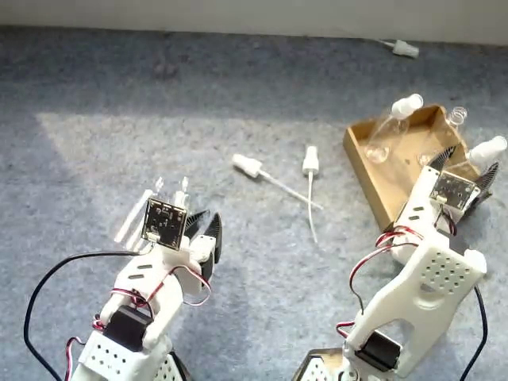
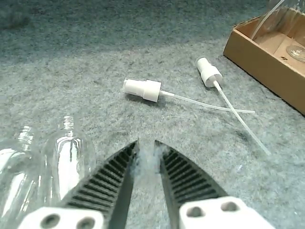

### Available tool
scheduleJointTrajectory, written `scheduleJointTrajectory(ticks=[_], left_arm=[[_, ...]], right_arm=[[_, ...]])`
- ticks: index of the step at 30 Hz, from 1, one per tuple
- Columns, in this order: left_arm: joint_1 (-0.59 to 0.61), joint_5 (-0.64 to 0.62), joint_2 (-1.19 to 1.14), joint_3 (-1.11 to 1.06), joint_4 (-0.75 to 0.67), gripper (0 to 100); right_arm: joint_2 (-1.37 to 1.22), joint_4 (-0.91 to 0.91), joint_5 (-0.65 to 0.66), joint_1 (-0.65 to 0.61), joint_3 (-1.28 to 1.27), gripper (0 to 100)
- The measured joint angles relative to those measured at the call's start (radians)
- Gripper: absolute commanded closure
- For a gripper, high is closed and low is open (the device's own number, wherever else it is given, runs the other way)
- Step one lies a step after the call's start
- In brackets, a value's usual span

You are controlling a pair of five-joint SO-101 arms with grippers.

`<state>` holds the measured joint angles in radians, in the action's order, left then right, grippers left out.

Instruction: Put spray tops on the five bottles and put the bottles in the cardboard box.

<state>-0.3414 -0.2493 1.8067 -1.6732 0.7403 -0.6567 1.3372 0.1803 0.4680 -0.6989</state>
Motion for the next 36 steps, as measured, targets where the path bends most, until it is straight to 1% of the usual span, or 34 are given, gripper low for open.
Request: scheduleJointTrajectory(ticks=[5,21,36], left_arm=[[0.0,0.0,0.0,0.0,0.0,100],[0.0,0.0,0.0,0.0,0.0,100],[0.0,0.0,0.0,0.0,0.0,100]], right_arm=[[0.0,0.0,0.02,-0.003,0.0,72.8],[0.006,0.011,0.02,-0.008,-0.075,72.8],[0.006,0.012,0.02,-0.008,-0.075,72.8]])
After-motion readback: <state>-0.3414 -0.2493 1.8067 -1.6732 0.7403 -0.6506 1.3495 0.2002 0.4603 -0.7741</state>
